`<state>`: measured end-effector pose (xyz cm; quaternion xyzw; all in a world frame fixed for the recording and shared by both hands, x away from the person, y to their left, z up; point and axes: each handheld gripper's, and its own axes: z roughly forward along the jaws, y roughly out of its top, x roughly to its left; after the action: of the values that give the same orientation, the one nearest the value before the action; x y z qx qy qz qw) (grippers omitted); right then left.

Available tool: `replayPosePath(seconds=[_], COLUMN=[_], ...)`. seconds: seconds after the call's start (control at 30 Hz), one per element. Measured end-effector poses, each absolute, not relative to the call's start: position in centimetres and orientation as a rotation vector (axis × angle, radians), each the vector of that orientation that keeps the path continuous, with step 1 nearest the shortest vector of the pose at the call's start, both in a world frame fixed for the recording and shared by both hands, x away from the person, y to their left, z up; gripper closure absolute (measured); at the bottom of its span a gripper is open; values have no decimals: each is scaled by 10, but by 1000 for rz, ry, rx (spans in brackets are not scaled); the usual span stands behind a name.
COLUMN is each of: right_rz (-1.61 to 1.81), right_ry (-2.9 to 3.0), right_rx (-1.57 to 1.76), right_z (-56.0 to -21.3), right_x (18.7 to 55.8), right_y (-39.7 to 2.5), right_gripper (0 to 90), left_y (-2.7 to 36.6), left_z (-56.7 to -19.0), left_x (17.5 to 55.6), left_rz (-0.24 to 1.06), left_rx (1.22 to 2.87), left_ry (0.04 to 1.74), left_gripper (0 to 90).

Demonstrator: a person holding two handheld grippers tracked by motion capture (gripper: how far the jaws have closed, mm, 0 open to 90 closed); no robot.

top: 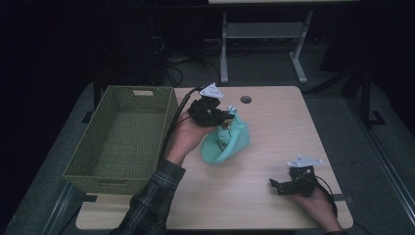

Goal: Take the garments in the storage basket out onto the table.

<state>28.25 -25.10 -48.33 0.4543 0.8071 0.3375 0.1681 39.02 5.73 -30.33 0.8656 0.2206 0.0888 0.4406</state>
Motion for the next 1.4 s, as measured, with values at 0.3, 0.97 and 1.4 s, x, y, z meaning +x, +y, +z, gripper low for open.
replayPosePath(seconds=[0.3, 0.97, 1.4], right_rz=[963, 961, 960], right_ry=[2294, 2295, 2296], right_rx=[1291, 1291, 1289], right_z=[-483, -483, -483], right_x=[283, 282, 283], right_y=[-251, -251, -251], right_gripper=[0, 0, 0], left_y=[34, 1, 33], left_z=[-340, -414, -395], left_x=[392, 393, 384], left_rz=[182, 78, 139], left_rx=[2166, 2287, 2245], left_ry=[574, 546, 567], left_gripper=[852, 642, 424])
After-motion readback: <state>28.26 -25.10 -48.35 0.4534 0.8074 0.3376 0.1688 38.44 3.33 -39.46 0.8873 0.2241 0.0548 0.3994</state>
